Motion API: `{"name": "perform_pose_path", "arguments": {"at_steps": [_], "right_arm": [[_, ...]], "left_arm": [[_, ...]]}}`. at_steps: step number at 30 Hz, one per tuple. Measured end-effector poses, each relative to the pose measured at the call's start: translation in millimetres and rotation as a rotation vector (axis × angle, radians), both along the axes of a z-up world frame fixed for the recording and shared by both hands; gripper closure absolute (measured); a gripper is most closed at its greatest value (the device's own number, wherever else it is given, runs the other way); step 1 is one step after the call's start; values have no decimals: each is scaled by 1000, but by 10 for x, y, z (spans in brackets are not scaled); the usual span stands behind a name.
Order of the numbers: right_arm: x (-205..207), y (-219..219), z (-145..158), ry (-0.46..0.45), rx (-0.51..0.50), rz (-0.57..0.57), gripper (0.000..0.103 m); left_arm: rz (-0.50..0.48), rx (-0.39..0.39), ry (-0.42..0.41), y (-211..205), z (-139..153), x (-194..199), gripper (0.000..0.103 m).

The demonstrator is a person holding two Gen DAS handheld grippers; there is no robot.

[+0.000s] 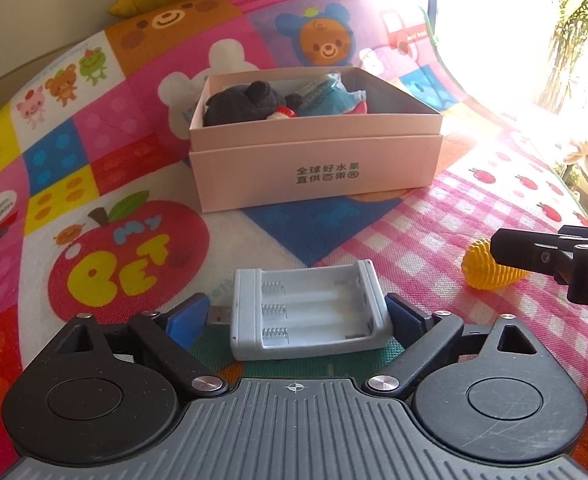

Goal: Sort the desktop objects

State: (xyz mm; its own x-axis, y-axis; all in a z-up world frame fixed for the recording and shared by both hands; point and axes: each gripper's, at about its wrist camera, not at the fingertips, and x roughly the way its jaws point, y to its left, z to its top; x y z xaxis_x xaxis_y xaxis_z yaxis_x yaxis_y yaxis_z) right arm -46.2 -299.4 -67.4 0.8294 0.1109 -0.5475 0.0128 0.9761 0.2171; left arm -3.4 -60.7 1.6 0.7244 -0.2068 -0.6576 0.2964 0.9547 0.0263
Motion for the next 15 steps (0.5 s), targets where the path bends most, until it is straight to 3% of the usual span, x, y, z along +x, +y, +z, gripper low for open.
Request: {"name": "perform_pose_path", "arguments": {"at_steps": [8, 15], "right_arm": [[18, 112, -8, 21, -53, 39, 0], [93, 247, -48, 78, -122, 99, 4]], "left_arm": [[-22, 5, -50, 84, 77, -195, 8], [-8, -37, -69, 347, 120, -408, 8]]}}
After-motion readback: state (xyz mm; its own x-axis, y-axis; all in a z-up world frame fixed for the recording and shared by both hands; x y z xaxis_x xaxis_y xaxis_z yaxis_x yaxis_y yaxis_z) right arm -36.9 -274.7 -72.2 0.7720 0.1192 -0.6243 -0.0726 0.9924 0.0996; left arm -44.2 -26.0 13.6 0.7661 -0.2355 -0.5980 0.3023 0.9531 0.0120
